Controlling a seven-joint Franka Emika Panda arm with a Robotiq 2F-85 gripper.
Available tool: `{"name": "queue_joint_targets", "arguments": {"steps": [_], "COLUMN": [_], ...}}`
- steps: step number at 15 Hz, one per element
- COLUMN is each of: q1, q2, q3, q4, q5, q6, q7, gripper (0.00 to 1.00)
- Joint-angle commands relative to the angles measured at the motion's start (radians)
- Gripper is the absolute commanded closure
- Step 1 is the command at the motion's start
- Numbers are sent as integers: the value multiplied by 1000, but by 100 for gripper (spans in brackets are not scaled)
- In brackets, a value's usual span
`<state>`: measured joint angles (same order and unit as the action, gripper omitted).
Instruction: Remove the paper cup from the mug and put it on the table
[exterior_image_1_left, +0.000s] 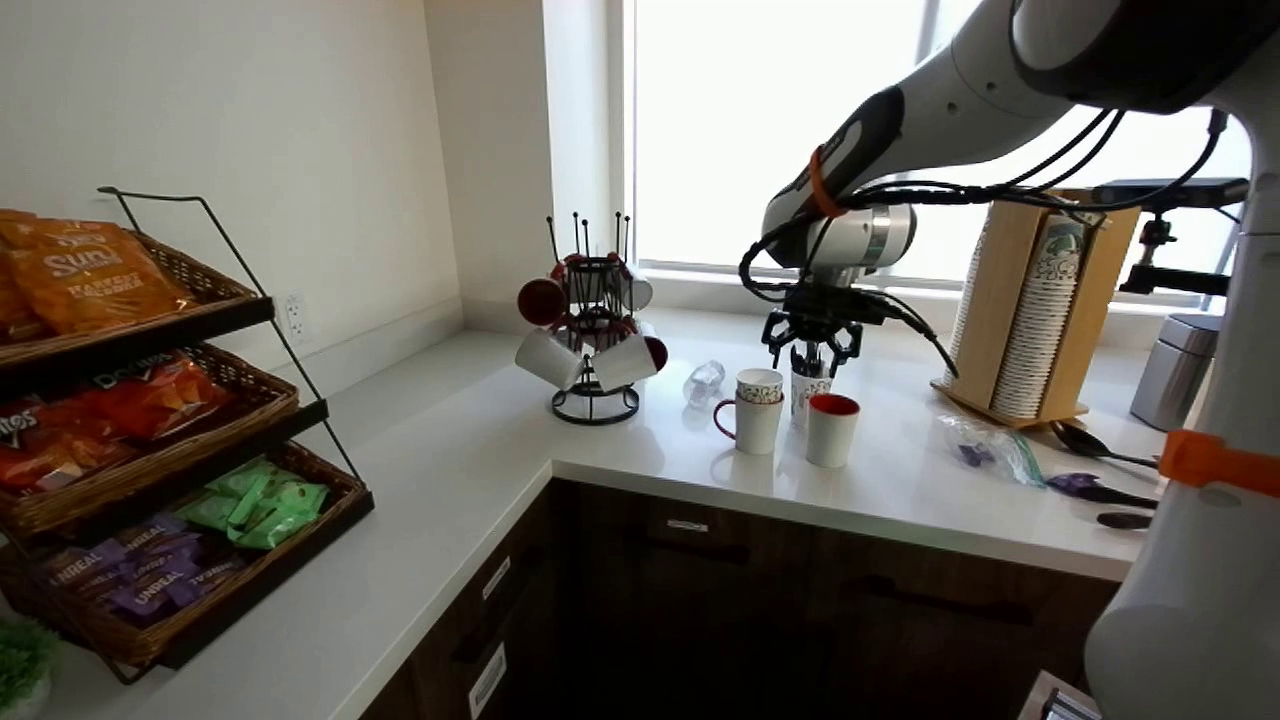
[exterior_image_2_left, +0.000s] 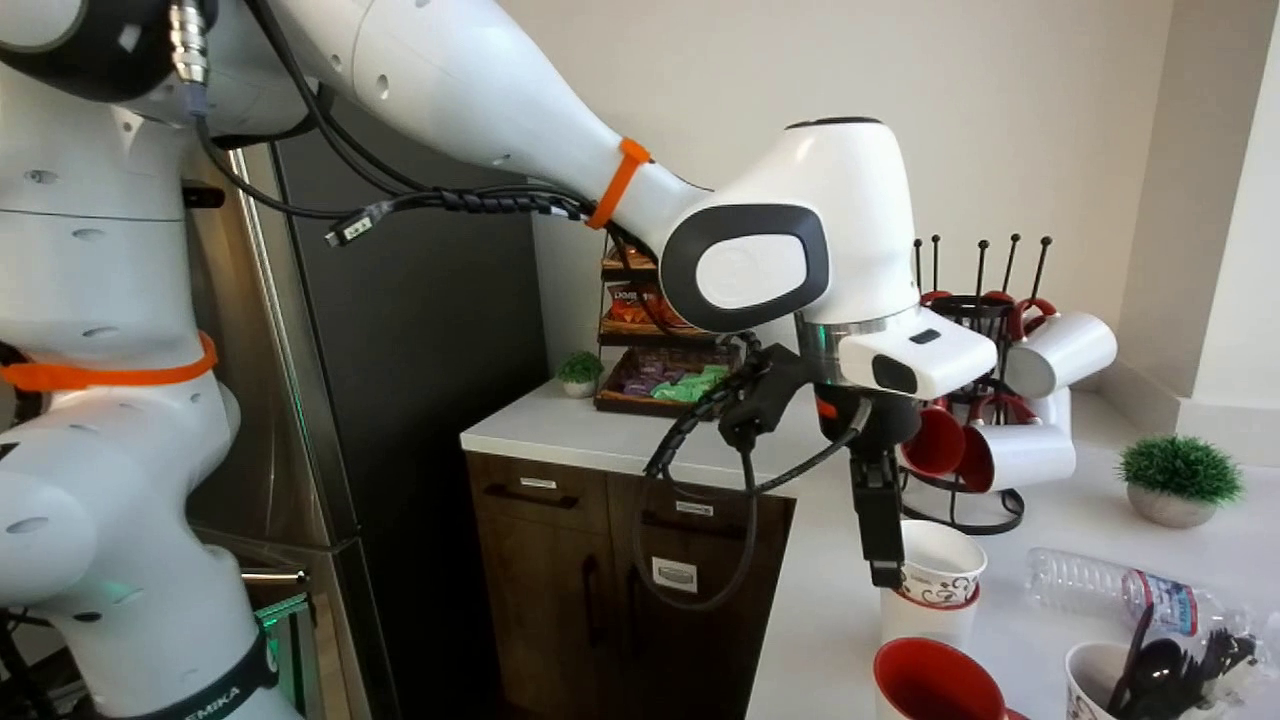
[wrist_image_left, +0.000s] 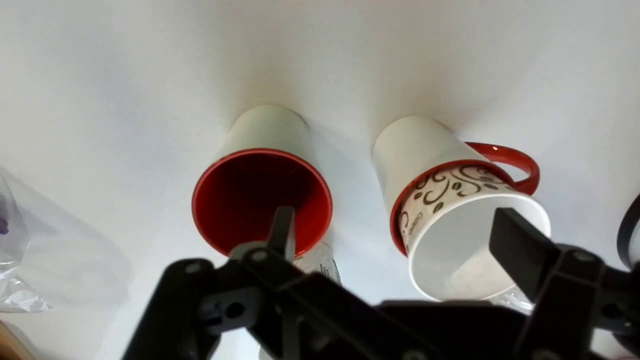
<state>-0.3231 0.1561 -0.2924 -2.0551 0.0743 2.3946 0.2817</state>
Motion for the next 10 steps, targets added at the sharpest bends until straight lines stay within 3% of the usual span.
{"name": "queue_joint_targets", "arguments": {"steps": [1, 6, 7, 8, 10], "q1": [8, 6, 6, 7, 8], "q2": [74, 139, 151, 160, 177], "q3": [-2, -1, 0, 0, 2], "q4": [60, 123, 131, 136, 147], "q5": [33, 51, 50, 46, 46], "q6": [26, 2, 6, 6, 6], "q7": [3, 13, 14, 14, 11], "gripper": [0, 0, 6, 25, 42]}}
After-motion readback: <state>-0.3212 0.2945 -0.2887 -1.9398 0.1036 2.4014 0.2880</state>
